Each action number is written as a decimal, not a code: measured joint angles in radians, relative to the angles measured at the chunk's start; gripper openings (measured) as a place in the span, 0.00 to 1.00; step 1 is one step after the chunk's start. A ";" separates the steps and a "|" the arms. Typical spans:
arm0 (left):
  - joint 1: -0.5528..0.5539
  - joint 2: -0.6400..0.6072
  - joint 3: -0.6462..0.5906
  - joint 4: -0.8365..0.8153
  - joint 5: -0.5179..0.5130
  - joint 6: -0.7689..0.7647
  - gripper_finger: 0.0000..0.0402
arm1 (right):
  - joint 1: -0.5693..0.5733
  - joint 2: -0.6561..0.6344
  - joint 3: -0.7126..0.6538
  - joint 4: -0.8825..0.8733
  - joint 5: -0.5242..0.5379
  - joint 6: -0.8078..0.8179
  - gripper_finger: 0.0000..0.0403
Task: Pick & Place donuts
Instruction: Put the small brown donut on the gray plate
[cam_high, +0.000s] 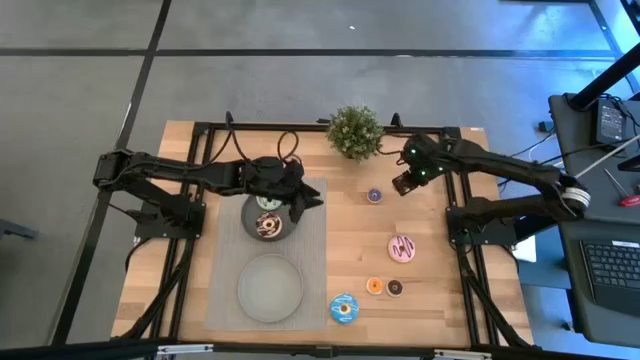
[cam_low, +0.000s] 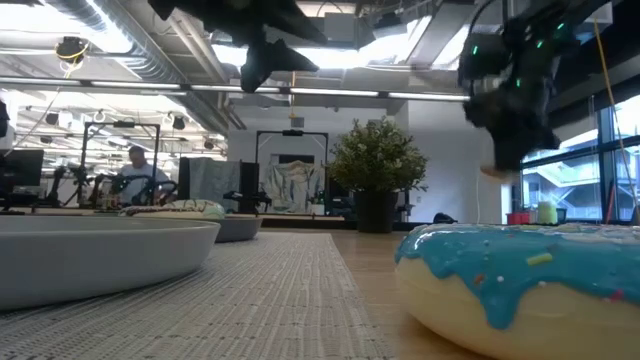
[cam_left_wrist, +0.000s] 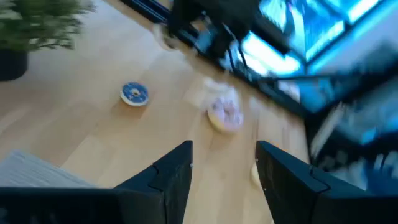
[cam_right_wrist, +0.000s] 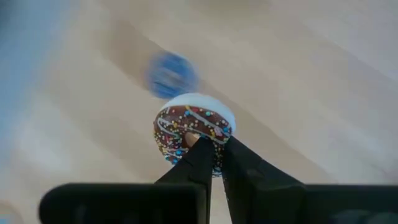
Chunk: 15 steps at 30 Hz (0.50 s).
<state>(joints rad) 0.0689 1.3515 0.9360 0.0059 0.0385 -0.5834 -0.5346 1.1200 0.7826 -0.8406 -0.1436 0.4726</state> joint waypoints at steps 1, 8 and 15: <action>0.003 0.005 0.000 0.018 -0.013 -0.036 0.43 | 0.018 -0.026 0.000 0.039 -0.019 0.025 0.07; 0.013 0.078 0.000 0.118 -0.045 -0.228 0.43 | 0.160 -0.089 0.002 0.458 -0.039 0.180 0.08; 0.014 0.128 0.000 0.366 -0.065 -0.295 0.43 | 0.246 0.003 0.002 0.662 0.004 0.230 0.06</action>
<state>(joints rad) 0.0826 1.4796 0.9360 0.3717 -0.0268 -0.8784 -0.2886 1.1227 0.7845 -0.1785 -0.1391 0.7030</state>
